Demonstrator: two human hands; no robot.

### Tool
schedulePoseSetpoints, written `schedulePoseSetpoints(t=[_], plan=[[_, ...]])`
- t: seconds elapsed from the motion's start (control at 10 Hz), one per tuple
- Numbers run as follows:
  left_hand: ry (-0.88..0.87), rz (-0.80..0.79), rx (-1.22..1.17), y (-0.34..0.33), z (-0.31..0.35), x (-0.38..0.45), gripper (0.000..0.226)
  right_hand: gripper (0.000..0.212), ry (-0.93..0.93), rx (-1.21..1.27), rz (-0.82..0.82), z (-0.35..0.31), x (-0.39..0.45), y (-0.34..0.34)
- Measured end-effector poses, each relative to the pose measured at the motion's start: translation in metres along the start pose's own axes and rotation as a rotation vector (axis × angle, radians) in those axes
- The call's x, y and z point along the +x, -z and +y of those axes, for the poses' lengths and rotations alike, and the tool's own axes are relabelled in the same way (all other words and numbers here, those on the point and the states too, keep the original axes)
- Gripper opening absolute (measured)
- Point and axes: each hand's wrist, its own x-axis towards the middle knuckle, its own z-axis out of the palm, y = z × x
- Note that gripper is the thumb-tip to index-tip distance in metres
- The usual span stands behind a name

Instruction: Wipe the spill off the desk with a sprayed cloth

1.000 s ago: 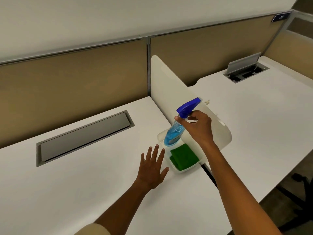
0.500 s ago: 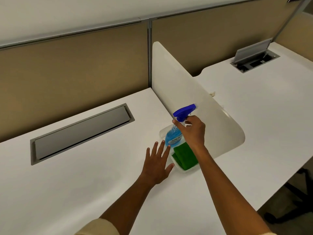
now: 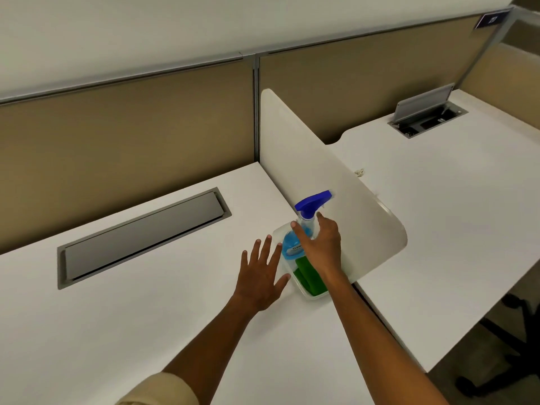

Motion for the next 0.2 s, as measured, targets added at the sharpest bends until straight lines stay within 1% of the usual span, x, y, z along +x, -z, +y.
schedulePoseSetpoints(t=[0.1, 0.2], plan=[[0.033, 0.051, -0.009, 0.013, -0.005, -0.011, 0.085, 0.091, 0.013, 0.002, 0.020, 0.001, -0.025, -0.005], [0.065, 0.106, -0.051, 0.024, -0.011, -0.026, 0.090, 0.092, 0.064, 0.010, 0.056, 0.000, -0.046, -0.011]])
